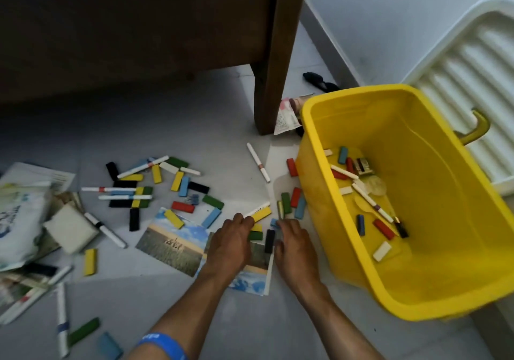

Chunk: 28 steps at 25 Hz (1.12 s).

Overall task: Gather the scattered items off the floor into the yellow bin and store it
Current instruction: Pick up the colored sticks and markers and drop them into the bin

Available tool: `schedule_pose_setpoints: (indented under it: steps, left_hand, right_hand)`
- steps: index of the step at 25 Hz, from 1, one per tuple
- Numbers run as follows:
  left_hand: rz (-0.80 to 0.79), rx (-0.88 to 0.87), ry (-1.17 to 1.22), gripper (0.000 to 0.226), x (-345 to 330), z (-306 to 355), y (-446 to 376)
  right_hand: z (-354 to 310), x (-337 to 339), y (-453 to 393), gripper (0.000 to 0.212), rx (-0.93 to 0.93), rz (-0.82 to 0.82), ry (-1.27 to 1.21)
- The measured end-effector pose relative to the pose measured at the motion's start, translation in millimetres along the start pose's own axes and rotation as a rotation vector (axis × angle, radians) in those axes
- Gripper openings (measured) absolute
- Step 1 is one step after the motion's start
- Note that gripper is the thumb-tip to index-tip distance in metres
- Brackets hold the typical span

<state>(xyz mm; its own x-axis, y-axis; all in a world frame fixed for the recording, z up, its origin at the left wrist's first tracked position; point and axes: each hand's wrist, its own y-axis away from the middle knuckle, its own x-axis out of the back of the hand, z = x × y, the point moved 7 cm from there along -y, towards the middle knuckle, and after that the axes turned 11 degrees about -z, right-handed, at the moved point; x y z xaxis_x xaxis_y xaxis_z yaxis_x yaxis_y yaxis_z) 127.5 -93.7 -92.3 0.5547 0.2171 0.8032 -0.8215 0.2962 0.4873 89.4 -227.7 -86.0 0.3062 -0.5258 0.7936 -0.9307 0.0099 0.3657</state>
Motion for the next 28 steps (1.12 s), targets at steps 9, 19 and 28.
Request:
schedule_pose_setpoints:
  steps: [9, 19, 28]
  left_hand:
    - [-0.011, -0.107, -0.204, 0.037, -3, 5, -10]
    - [-0.118, 0.449, 1.151, 0.037, -23, -30, -1]
    - [-0.239, 0.223, 1.931, 0.041, -24, -6, 7]
  right_hand:
    - [10, 2, -15, 0.032, -0.090, 0.079, -0.046]
    - [3, -16, -9, 0.029, -0.169, 0.017, -0.110]
    - [-38, 3, -3, 0.011, 0.117, 0.013, -0.693]
